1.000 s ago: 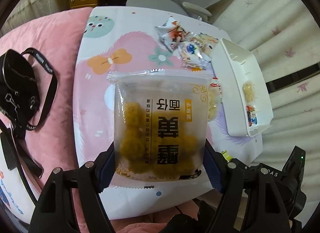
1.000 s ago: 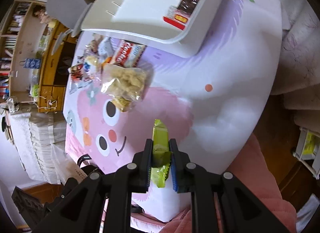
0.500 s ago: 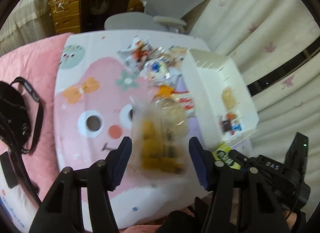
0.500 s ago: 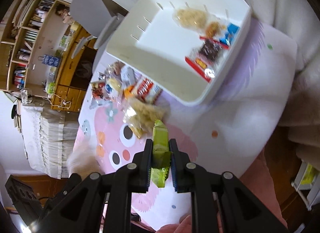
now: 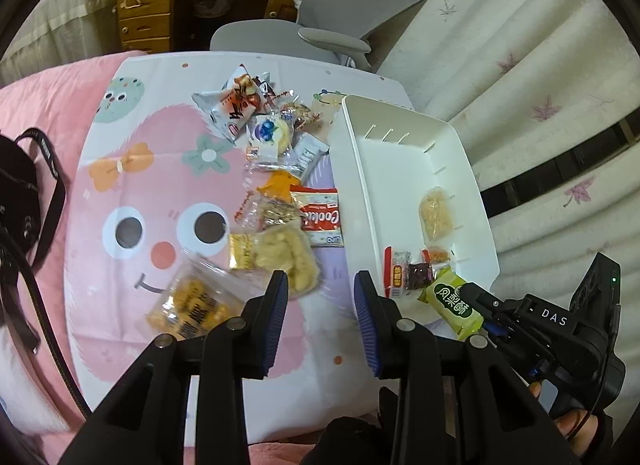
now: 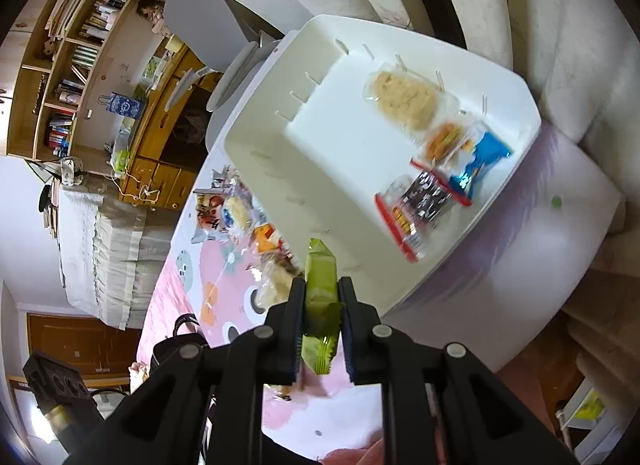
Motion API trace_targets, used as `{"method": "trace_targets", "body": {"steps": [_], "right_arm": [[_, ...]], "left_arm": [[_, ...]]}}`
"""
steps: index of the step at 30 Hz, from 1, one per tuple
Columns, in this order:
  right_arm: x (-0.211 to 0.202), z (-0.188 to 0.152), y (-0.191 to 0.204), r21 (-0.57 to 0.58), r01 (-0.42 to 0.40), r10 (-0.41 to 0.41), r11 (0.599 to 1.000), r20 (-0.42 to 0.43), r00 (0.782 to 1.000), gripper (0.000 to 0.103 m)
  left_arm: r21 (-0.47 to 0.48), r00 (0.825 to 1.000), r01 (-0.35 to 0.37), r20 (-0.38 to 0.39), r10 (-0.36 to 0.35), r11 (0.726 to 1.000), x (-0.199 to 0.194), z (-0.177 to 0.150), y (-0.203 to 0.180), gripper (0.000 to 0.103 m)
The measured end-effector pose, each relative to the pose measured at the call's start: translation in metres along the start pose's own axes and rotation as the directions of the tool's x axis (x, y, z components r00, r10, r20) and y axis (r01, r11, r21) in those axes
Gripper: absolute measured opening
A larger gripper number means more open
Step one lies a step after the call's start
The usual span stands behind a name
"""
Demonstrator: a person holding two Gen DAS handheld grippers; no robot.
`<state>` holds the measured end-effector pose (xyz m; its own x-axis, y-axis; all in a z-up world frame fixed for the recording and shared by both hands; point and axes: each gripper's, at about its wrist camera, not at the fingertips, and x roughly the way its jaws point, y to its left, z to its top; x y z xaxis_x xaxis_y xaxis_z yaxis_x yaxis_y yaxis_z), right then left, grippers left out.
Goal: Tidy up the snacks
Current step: 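Move the left gripper back over the yellow puff bag on the cloth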
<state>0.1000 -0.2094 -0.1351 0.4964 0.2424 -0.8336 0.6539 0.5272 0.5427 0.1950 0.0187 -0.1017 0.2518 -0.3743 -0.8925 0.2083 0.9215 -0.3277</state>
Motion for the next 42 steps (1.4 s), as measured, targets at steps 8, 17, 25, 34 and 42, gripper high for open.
{"method": "trace_targets", "body": {"steps": [8, 17, 25, 34, 42], "right_arm": [[0.002, 0.041, -0.022, -0.043, 0.027, -0.029, 0.999, -0.049, 0.998, 0.016], [0.014, 0.055, -0.042, -0.006, 0.05, -0.051, 0.999, -0.119, 0.992, 0.034], [0.016, 0.041, -0.04, 0.008, 0.033, -0.032, 0.999, -0.131, 0.991, 0.035], [0.019, 0.002, -0.022, 0.038, 0.019, -0.015, 0.999, -0.11, 0.994, 0.035], [0.025, -0.047, -0.01, 0.077, 0.016, -0.01, 0.997, -0.074, 0.997, 0.035]], "left_arm": [[-0.098, 1.0, -0.023, 0.005, 0.024, 0.995, 0.02, -0.011, -0.019, 0.032], [-0.148, 0.998, -0.065, 0.003, 0.066, 0.987, 0.022, -0.018, -0.02, 0.042], [-0.103, 0.994, -0.112, -0.027, 0.109, 0.988, 0.015, -0.021, -0.009, 0.053], [-0.001, 0.986, -0.146, -0.08, 0.146, 0.989, 0.001, -0.025, 0.022, 0.07], [0.12, 0.985, -0.111, -0.118, 0.125, 0.987, -0.007, -0.032, 0.052, 0.079]]}}
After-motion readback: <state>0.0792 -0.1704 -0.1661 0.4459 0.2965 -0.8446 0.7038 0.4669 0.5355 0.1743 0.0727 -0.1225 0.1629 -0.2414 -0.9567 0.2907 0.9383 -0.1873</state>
